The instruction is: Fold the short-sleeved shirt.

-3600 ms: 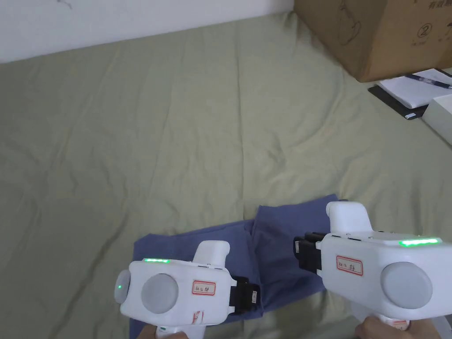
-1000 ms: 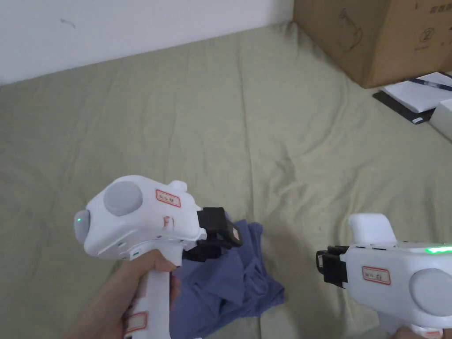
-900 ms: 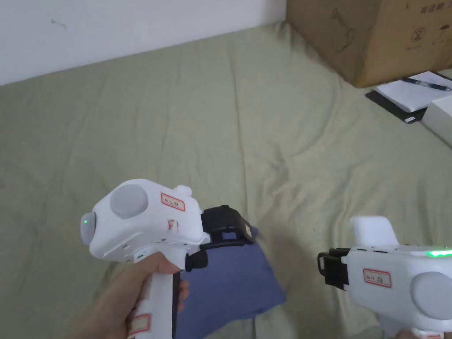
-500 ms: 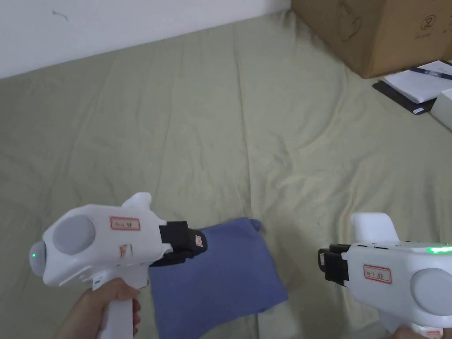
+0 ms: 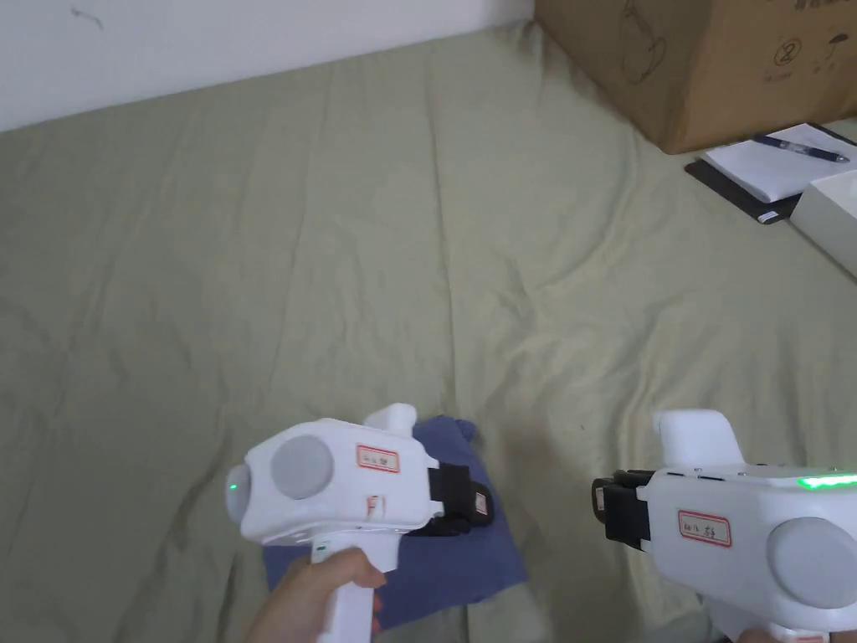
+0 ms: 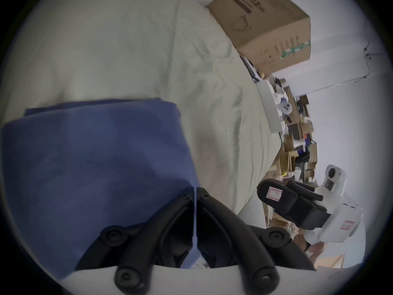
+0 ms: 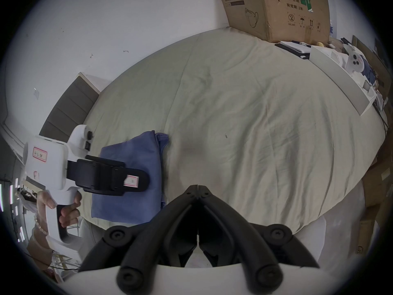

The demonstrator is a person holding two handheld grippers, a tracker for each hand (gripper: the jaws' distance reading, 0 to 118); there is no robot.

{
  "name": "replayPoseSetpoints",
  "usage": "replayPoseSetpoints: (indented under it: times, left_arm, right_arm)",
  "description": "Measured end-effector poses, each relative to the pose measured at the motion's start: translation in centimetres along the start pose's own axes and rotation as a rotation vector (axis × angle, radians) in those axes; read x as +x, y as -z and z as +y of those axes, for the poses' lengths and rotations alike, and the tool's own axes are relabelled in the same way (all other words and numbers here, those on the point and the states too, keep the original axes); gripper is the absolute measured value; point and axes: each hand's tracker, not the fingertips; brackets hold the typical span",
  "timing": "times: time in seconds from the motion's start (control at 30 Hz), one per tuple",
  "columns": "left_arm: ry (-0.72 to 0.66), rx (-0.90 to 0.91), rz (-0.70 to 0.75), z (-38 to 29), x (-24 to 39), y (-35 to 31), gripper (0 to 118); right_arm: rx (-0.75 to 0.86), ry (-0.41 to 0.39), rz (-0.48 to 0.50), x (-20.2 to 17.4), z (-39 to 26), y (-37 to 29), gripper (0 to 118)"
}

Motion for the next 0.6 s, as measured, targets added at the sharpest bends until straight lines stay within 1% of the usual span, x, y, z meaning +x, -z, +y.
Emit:
replayPoseSetpoints:
  times: [0.07, 0.13, 0.2, 0.23, 0.3, 0.37, 0.43, 0.47, 0.53, 0.57, 0.6]
  left_arm:
    - [0.009, -0.019, 0.015, 0.3, 1.3, 1.1, 2]
    - [0.065, -0.016, -0.006, 0.3, 2.1, 1.3, 2]
    - [0.065, -0.008, -0.012, 0.3, 2.3, 0.6, 2]
    - [0.055, 0.006, -0.038, 0.2, 2.1, 0.0, 2]
    - [0.012, 0.057, -0.084, -0.3, 0.6, -2.8, 2]
    - [-0.018, 0.114, -0.111, -1.2, -1.1, -6.1, 2]
    - [-0.053, 0.169, -0.113, -2.4, -3.3, -9.8, 4]
    - [-0.078, 0.188, -0.104, -3.3, -4.7, -11.8, 13]
    - [-0.144, 0.239, -0.115, -4.7, -7.1, -14.9, 71]
    - [-0.17, 0.263, -0.105, -5.7, -8.5, -16.4, 95]
    - [-0.185, 0.276, -0.092, -6.6, -9.5, -17.3, 110]
  right_arm:
    - [0.003, 0.001, -0.003, 0.0, 0.0, -0.3, 0]
    - [0.007, -0.001, -0.009, -0.1, 0.1, -0.5, 0]
    - [0.009, -0.008, -0.009, -0.3, 0.3, -0.7, 0]
    - [0.009, -0.013, -0.008, -0.4, 0.4, -0.8, 0]
    - [0.012, -0.038, 0.004, -1.2, 0.7, -0.8, 0]
    - [0.012, -0.084, 0.029, -2.4, 1.1, -0.5, 0]
    - [0.01, -0.125, 0.053, -4.0, 1.6, 0.2, 0]
    - [-0.001, -0.151, 0.073, -5.0, 1.9, 0.8, 0]
    - [-0.018, -0.205, 0.086, -7.1, 2.2, 2.2, 0]
    - [-0.03, -0.237, 0.087, -8.4, 2.3, 3.3, 0]
    - [-0.044, -0.268, 0.102, -9.5, 2.4, 4.4, 0]
